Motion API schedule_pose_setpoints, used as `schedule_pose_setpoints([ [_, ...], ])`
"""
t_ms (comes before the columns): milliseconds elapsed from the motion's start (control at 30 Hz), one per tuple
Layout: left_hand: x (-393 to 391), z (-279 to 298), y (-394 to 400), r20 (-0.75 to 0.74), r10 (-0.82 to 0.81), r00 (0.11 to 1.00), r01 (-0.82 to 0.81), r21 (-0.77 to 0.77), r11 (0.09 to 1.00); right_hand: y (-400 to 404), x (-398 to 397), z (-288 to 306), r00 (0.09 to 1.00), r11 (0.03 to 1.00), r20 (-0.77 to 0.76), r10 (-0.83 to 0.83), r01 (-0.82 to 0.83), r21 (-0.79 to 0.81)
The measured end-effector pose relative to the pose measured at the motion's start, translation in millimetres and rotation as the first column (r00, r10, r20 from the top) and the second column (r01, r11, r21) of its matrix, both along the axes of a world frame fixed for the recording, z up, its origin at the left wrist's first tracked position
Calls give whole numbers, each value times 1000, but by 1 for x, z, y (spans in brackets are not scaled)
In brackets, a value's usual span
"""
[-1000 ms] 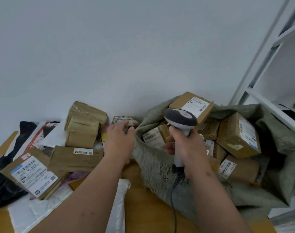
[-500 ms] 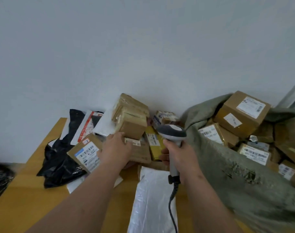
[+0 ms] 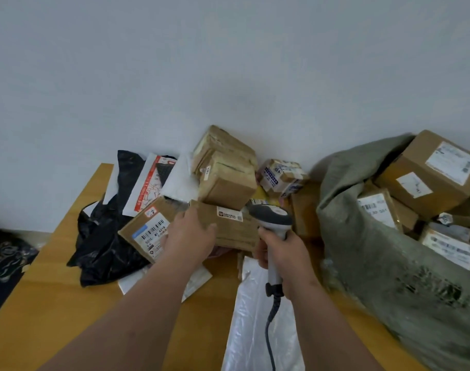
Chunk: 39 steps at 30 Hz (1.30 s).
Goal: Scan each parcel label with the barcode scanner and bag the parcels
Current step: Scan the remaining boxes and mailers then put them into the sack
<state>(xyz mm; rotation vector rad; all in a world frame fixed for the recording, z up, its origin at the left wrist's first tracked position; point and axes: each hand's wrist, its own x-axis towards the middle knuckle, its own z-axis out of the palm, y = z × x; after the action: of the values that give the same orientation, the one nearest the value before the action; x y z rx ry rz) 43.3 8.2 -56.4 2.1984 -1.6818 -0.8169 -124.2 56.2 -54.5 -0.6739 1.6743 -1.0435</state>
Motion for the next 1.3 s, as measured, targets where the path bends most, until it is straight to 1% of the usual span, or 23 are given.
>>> schedule_pose_setpoints([
  [133, -12, 7, -30, -41, 4, 999, -5, -28, 1000, -30, -6, 0, 997, 1000, 70, -26, 26, 4],
  [233, -19, 7, -55, -88, -2, 996, -3, -62, 998, -58, -11, 1, 994, 1000, 104, -16, 18, -20],
  [333, -25, 4, -74, -159, -8, 987, 0, -50, 999, -83, -15, -3, 989, 998, 147, 10, -2, -55],
  [400, -29, 2, -82, -186, -8, 983, 3, -31, 1000, -95, -14, -9, 986, 999, 166, 35, -28, -45],
  [500, -33, -3, -88, -202, 26, 979, -23, 18, 1000, -102, -11, -17, 975, 998, 212, 69, -68, -9],
  [600, -35, -6, -90, -209, 51, 977, -56, -18, 998, -105, -12, -22, 959, 998, 275, 65, -68, 2],
  [733, -37, -3, -89, -226, 64, 972, -82, -71, 994, -104, -13, -25, 948, 998, 311, 63, -55, -34],
  [867, -35, 4, -77, -296, 75, 952, -120, -136, 983, -96, -14, -20, 934, 998, 356, -4, 28, -62],
  [1033, -34, 16, -57, -364, 39, 930, -139, -253, 958, -80, -18, -13, 921, 982, 357, -156, 183, -42],
  [1167, -31, 20, -40, -430, 8, 903, -131, -259, 957, -65, -19, -4, 877, 954, 401, -263, 297, -24],
  [1233, -28, 22, -29, -454, -27, 890, -101, -255, 962, -57, -17, 1, 855, 938, 415, -311, 347, -12],
  [1300, -25, 22, -18, -403, -97, 910, -15, -267, 964, -49, -14, 6, 839, 925, 424, -343, 379, -2],
])
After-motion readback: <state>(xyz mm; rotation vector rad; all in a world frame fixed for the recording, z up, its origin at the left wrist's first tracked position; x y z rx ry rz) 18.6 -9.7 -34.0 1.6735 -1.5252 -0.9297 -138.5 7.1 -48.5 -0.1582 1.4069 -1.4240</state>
